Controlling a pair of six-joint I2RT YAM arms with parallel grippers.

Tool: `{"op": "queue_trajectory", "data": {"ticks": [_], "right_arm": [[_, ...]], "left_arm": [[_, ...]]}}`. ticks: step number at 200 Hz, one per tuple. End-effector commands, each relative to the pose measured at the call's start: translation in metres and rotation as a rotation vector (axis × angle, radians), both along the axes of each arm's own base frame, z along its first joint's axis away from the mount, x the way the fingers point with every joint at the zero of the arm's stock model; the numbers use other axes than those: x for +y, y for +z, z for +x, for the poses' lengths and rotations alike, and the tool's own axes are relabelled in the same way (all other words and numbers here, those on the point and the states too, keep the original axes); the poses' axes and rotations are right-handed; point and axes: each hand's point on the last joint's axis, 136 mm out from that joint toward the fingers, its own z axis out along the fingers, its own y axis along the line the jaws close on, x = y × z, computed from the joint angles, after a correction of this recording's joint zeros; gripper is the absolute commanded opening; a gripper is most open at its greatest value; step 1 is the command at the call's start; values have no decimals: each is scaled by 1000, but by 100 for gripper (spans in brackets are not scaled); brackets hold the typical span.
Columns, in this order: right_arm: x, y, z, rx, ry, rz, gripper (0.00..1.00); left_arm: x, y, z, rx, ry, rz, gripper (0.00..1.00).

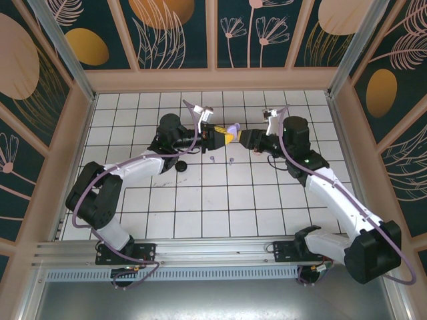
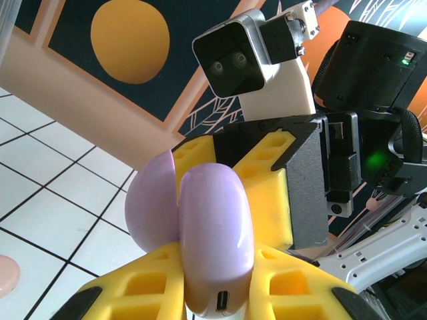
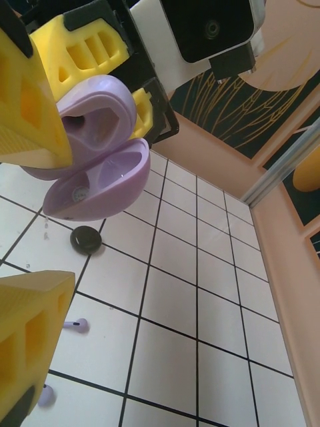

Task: Insert wireless bluetooth earbuds into charging case

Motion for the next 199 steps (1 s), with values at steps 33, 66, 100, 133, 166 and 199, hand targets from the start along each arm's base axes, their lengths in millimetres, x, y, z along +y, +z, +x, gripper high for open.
{"op": "queue_trajectory", "data": {"ticks": [33,66,100,133,166,199], "right_arm": [[8,16,7,-50,16,23,35],[9,18,9,-52,20,27,25],[11,24,8,-62,31,35,6],[10,31,9,-64,25,26,0],[1,27,14,-62,-21,-41,0],[-14,19,18,-56,-76,-144,0]], "left_arm": [[1,15,-12,-55,-40,-36,0],[0,14,-13,-52,-46,-35,0],[-1,9,-11,-35,-41,-26,0],[-3,1,-2,-11,-2,-1,34],[-1,-7,18,-16,108,52,59],[10,-8,31,-63,180,137,63]]}}
